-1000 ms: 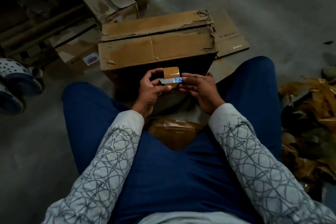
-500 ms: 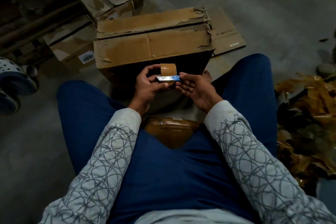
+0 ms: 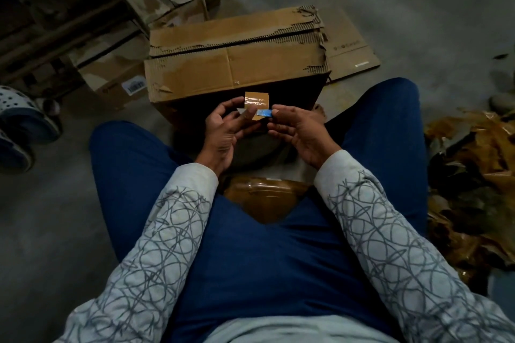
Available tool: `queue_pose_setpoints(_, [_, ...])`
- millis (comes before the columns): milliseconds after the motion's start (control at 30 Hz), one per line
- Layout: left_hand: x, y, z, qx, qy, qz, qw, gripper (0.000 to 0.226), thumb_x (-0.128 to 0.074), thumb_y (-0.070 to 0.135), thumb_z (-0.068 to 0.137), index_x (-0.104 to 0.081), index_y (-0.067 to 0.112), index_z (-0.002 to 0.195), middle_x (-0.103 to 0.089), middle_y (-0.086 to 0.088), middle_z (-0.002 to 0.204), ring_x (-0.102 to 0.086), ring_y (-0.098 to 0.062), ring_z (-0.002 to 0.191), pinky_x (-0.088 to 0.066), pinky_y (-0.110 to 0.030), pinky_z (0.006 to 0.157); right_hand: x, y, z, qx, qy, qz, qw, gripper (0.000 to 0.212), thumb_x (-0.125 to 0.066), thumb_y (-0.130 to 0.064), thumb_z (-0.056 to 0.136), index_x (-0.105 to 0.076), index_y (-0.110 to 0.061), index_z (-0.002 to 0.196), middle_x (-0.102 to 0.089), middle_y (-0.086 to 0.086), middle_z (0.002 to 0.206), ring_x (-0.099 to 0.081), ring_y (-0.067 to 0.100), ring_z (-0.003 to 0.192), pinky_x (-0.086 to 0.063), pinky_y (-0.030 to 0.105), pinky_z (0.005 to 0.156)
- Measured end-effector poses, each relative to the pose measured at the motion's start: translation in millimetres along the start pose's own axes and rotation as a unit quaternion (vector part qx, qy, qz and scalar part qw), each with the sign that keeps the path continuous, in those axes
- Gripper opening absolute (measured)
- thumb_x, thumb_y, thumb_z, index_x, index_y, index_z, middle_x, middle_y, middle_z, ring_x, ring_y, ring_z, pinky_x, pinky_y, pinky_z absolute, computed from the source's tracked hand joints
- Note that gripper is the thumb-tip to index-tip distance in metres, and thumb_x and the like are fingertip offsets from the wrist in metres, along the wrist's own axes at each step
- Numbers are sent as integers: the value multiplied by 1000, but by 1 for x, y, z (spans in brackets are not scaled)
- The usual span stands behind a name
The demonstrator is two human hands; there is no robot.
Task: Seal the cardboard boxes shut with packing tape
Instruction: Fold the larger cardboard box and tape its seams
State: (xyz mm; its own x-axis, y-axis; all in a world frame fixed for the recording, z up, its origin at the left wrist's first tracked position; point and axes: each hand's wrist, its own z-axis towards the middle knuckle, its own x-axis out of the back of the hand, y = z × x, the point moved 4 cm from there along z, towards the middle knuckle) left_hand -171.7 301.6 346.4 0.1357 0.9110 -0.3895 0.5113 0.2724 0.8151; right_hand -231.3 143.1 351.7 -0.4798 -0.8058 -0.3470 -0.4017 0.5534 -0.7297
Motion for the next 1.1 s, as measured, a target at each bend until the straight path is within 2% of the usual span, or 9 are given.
queue_pose_setpoints(133, [3,-1,1,-11,15,28,999,51,-77,-6,78,-58,9,123,-71,-15,117,-70,-27,109,-59,-38,89,-3,-3,-3,25,-25,-42,999,27,-71,-11,91,-66,-9,118,-74,8,102,-75,18,86,-61,31,79])
queue_pose_setpoints(200, [6,-1,2,-16,20,36,999,53,-76,-10,75,-59,10,122,-71,-15,117,-70,-26,110,-59,-35,87,-3,-6,-2,89,-36,-130,987,29,-74,-13,89,-68,-16,117,-72,2,107,-74,14,91,-61,33,82])
queue_pose_setpoints(267, [8,0,3,-15,18,35,999,54,-76,-11,74,-59,10,122,-70,-16,118,-70,-27,110,-59,-35,85,-1,-9,1,192,-22,-301,934,32,-78,-18,86,-70,-24,116,-68,-4,116,-68,10,105,-59,30,88])
queue_pose_setpoints(333, [9,0,2,-14,11,41,999,56,-76,-12,74,-59,9,122,-70,-16,118,-70,-27,109,-59,-35,85,-1,-9,4,276,6,-433,858,34,-78,-19,85,-72,-24,118,-65,-5,119,-62,5,108,-52,17,91])
queue_pose_setpoints(433, [10,1,3,-19,4,56,998,57,-77,-11,73,-58,8,124,-70,-16,119,-70,-27,110,-58,-36,87,-2,-9,4,372,26,-500,781,31,-77,-16,87,-73,-18,118,-67,0,112,-61,4,96,-46,6,82])
queue_pose_setpoints(567, [13,2,6,-29,7,84,996,61,-79,-11,72,-58,4,127,-69,-18,120,-69,-29,110,-59,-40,88,-1,-7,6,419,32,-525,740,29,-76,-14,87,-75,-16,116,-72,4,102,-61,4,85,-43,6,76])
queue_pose_setpoints(767, [14,3,7,-40,6,134,990,59,-81,-8,72,-60,4,126,-70,-18,117,-69,-28,109,-57,-45,93,-2,-11,3,441,33,-524,728,23,-73,-11,87,-78,-16,109,-75,2,96,-63,3,82,-43,3,76])
queue_pose_setpoints(900, [13,4,5,-40,-2,162,986,58,-83,-3,72,-61,6,124,-71,-16,115,-70,-26,109,-56,-47,95,-1,-11,5,394,44,-518,758,15,-70,-19,90,-78,-19,103,-76,-1,97,-69,8,86,-56,26,78])
queue_pose_setpoints(1100, [8,6,1,-40,-14,175,984,56,-80,-7,73,-61,7,124,-71,-13,113,-71,-21,104,-59,-40,89,2,-13,9,312,73,-463,826,8,-69,-15,92,-74,-20,97,-73,-5,91,-69,4,81,-57,21,71])
